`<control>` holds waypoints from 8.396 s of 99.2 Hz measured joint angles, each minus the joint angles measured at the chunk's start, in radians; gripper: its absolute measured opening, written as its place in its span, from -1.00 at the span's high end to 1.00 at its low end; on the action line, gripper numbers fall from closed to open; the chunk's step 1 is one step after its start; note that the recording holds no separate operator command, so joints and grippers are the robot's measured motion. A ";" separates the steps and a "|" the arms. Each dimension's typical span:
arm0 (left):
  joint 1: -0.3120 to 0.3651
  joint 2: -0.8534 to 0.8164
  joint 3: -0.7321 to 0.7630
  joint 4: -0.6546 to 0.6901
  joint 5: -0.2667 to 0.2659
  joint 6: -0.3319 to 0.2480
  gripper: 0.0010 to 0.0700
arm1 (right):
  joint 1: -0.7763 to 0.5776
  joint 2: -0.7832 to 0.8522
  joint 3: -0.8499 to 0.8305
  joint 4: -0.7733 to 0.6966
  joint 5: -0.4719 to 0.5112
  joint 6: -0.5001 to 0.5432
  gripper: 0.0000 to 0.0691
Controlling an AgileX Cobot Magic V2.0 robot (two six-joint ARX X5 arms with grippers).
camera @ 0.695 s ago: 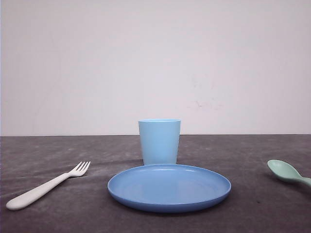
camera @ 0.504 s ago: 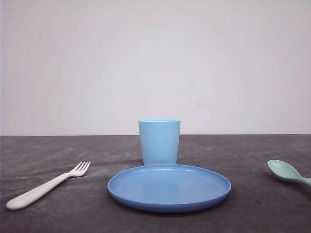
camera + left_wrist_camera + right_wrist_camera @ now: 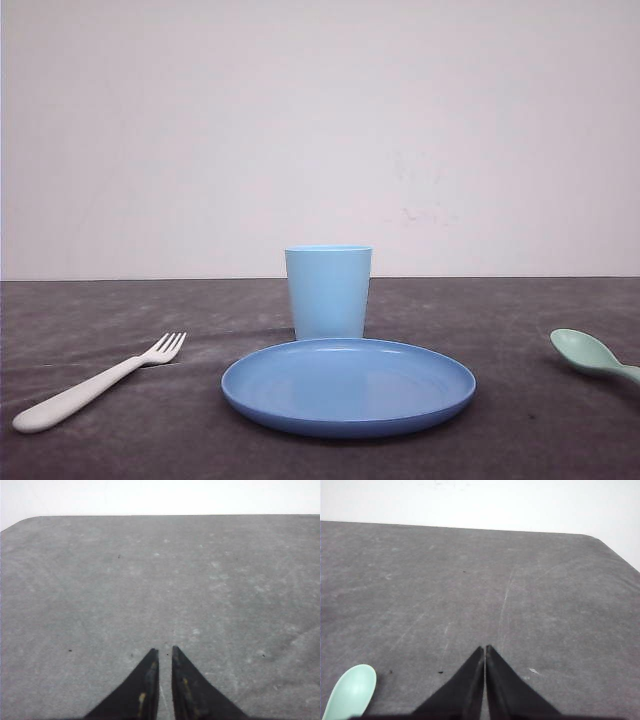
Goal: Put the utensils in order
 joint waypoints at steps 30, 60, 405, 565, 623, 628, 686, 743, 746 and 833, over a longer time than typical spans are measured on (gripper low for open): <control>0.000 0.000 0.000 0.000 0.000 0.000 0.97 | 0.000 0.000 0.000 0.000 0.000 0.000 0.99; 0.000 0.000 -0.001 0.004 0.000 -0.001 0.97 | 0.000 0.000 0.000 0.002 0.000 0.000 0.99; -0.615 1.472 0.697 -0.095 -0.069 -0.465 0.90 | 0.114 0.715 0.764 -0.507 -0.138 0.130 -0.05; -0.752 1.738 0.818 0.866 -0.198 -0.185 0.53 | 0.114 0.716 0.766 -0.477 -0.103 0.096 -0.05; -0.767 1.257 0.818 0.469 -0.195 -0.185 0.02 | 0.281 0.809 0.766 -0.713 -0.104 0.204 -0.05; -0.772 1.189 0.818 0.406 -0.195 -0.185 0.02 | 0.301 0.833 0.766 -0.718 -0.104 0.221 -0.05; -0.798 0.713 0.818 -0.208 -0.194 -0.280 0.02 | 0.497 1.084 0.593 -0.494 0.028 0.399 -0.05; -0.798 0.704 0.818 -0.309 -0.194 -0.286 0.02 | 0.538 1.278 0.593 -0.365 0.127 0.435 0.19; -0.798 0.704 0.818 -0.309 -0.194 -0.286 0.02 | 0.538 1.278 0.593 -0.361 0.127 0.437 0.28; -0.798 0.704 0.818 -0.337 -0.194 -0.286 0.02 | 0.678 1.201 0.879 -0.283 0.201 0.382 0.77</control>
